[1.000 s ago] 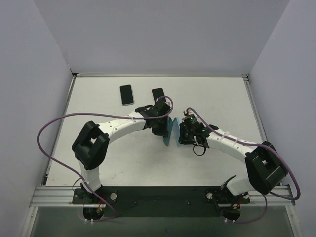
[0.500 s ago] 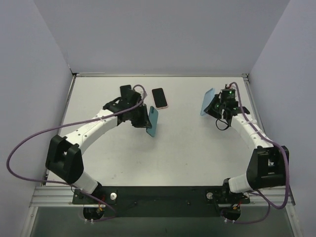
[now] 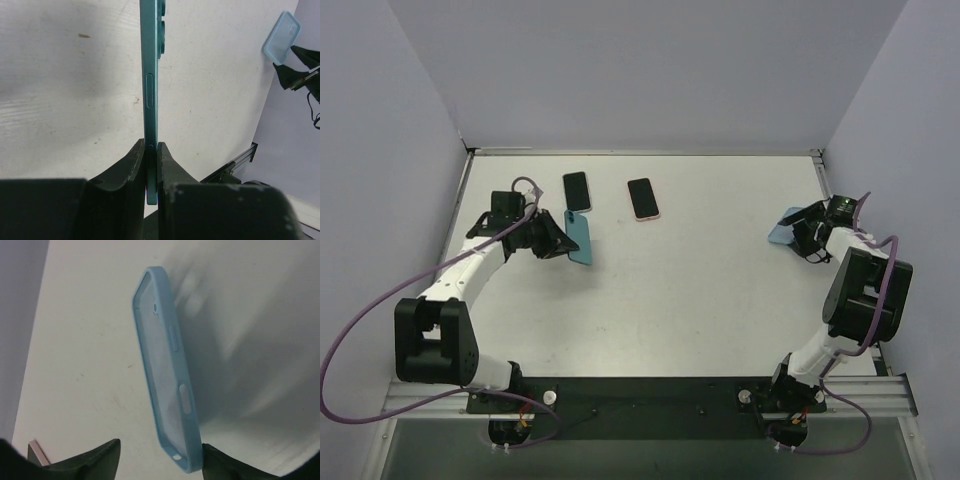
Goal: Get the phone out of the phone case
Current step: Place the phone case at the center of the board, then place the phone at the center of the board.
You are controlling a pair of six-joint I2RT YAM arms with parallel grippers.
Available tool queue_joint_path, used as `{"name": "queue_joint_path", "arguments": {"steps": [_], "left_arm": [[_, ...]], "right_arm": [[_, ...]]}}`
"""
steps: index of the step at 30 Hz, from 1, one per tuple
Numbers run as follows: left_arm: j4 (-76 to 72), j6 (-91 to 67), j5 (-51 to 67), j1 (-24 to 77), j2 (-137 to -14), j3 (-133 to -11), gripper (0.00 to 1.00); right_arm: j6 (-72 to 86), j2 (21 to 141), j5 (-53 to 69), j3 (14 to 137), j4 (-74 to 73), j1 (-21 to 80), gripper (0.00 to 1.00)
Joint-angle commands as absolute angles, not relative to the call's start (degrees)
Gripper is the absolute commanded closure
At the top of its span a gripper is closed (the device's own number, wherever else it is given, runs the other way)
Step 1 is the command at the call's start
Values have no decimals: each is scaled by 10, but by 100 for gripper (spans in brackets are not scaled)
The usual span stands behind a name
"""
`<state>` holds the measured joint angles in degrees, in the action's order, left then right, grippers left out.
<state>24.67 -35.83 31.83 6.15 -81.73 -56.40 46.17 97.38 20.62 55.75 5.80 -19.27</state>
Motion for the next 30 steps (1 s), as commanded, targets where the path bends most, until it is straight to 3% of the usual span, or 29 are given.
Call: {"name": "queue_joint_path", "arguments": {"steps": [1,4,5,11,16,25,28,30], "left_arm": [[190,-364,371,6,-789,-552,100],[196,-363,362,-46,-799,-543,100],[202,-363,348,-55,-801,-538,100],[216,-342,249,-112,-834,-540,100],[230,-304,212,-130,-888,-563,100],[235,-297,214,-141,-939,-557,100],[298,-285,182,-141,-952,-581,85],[319,-272,171,-141,-953,-589,66]], "right_arm": [[468,947,132,557,2,-194,30],[462,926,93,558,-40,-191,18],[461,919,71,557,-47,-189,4],[447,862,9,558,-84,-164,3],[391,850,39,594,-89,-85,4],[254,1055,100,886,-210,143,5],[238,1142,91,993,-257,187,4],[229,1200,80,1059,-282,204,4]]}}
